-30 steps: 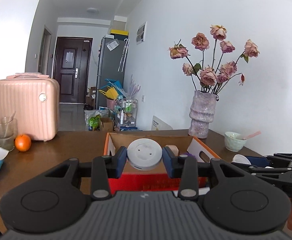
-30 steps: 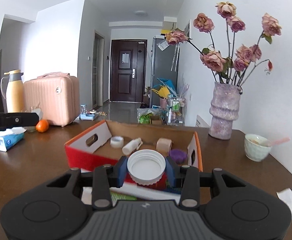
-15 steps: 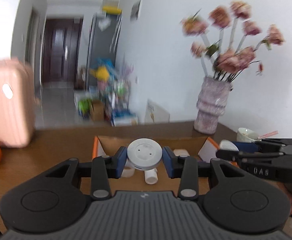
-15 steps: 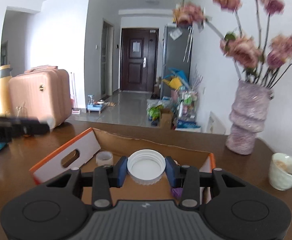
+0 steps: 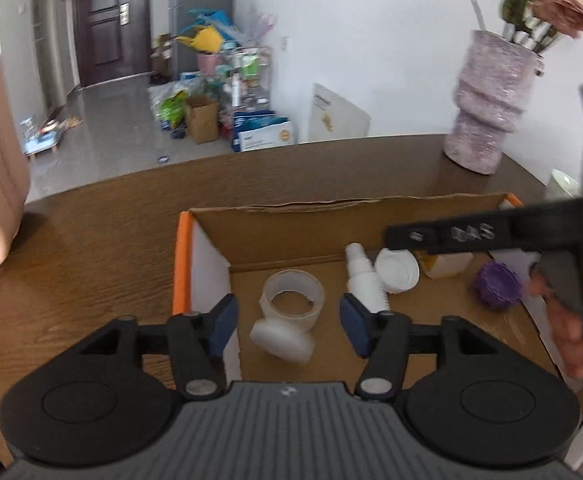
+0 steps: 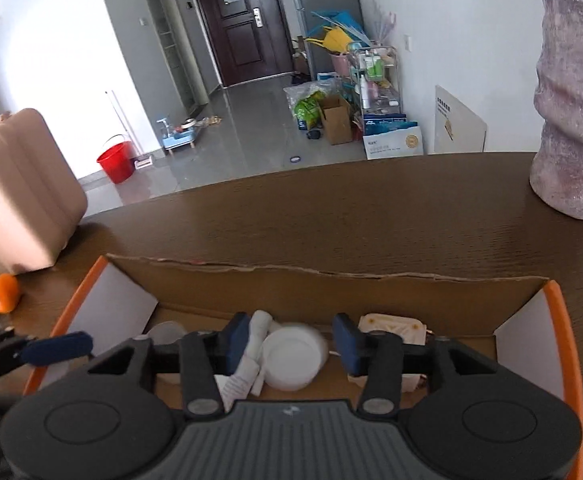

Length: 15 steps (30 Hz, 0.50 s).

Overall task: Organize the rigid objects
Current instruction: 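Lower both white caps into the red box and open both tools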

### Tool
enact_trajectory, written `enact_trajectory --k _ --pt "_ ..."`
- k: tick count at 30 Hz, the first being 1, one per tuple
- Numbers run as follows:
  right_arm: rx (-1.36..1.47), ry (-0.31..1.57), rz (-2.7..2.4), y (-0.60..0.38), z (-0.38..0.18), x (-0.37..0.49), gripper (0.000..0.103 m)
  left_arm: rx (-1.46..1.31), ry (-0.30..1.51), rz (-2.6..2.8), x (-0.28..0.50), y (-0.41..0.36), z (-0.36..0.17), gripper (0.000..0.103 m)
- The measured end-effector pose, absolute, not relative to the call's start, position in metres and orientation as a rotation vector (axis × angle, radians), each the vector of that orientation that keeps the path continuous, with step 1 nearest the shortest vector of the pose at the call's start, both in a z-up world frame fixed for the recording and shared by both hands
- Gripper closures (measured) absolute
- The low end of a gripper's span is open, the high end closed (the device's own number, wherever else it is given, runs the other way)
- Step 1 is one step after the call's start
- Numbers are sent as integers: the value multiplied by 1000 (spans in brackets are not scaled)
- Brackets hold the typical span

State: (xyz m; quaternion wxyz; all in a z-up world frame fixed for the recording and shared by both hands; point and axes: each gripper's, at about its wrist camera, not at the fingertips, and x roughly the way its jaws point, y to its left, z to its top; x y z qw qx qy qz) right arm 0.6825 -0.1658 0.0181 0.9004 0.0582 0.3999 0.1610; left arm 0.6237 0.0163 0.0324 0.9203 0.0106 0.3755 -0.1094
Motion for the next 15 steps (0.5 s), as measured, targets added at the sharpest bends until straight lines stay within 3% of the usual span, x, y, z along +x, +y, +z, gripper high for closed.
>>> enact_trajectory --k 8,12,15 --pt "94 796 321 -177 42 660 35 7 739 -206 607 24 54 19" --pt "64 764 284 -197 68 632 33 12 682 -184 584 23 78 4" --pt "21 716 240 -209 86 604 28 30 624 -169 560 23 98 1"
